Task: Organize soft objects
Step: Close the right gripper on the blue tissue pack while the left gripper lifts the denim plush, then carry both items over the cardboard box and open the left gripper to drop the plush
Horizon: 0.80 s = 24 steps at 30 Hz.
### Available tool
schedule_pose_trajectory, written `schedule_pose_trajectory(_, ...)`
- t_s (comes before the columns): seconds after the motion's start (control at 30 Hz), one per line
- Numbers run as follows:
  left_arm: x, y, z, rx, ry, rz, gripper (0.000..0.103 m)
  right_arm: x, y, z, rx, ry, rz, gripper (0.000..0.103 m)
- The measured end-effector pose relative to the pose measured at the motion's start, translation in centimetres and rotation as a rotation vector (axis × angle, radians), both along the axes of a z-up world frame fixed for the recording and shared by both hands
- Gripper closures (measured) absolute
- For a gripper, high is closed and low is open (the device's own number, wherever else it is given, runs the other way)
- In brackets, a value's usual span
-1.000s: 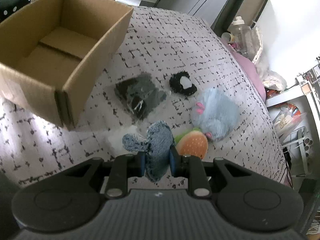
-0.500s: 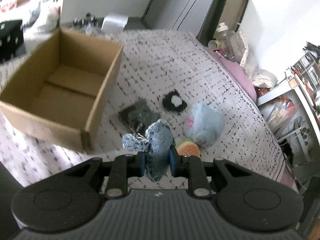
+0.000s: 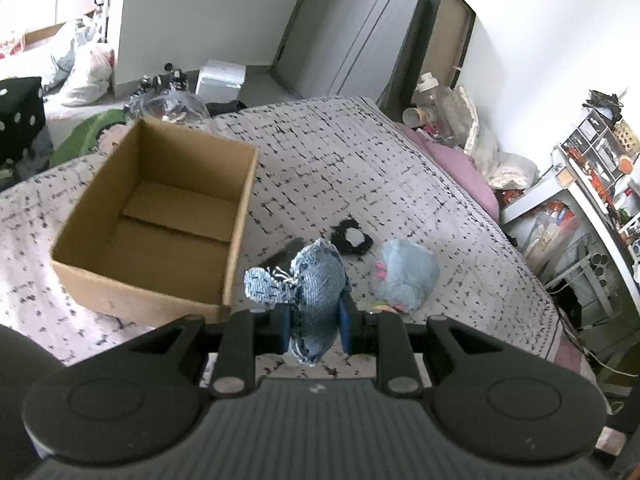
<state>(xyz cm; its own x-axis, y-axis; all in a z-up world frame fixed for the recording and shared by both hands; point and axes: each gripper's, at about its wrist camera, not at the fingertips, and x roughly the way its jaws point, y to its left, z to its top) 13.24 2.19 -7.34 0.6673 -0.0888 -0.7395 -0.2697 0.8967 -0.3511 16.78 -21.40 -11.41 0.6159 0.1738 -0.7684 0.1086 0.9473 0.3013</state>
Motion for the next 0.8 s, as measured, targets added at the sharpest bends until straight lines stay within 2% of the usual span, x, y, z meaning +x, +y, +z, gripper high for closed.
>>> schedule_pose_trajectory(0.2,-0.9,1.1,1.0,0.054,-0.032,0.003,0.081,-0.7,1.5,1.4,-0.006,-0.033,0.024,0.053)
schedule_pose_trajectory(0.4,-1.2,2.5,1.8,0.074,-0.056,0.001,0.081,-1.2,3.4,2.8,-0.016,-0.07,0.057,0.053)
schedule_pose_trajectory(0.8,-1.1,6.0,2.2,0.058,-0.077,0.007,0.081,-1.6,7.2,4.7,-0.047,-0.149,0.119,0.053)
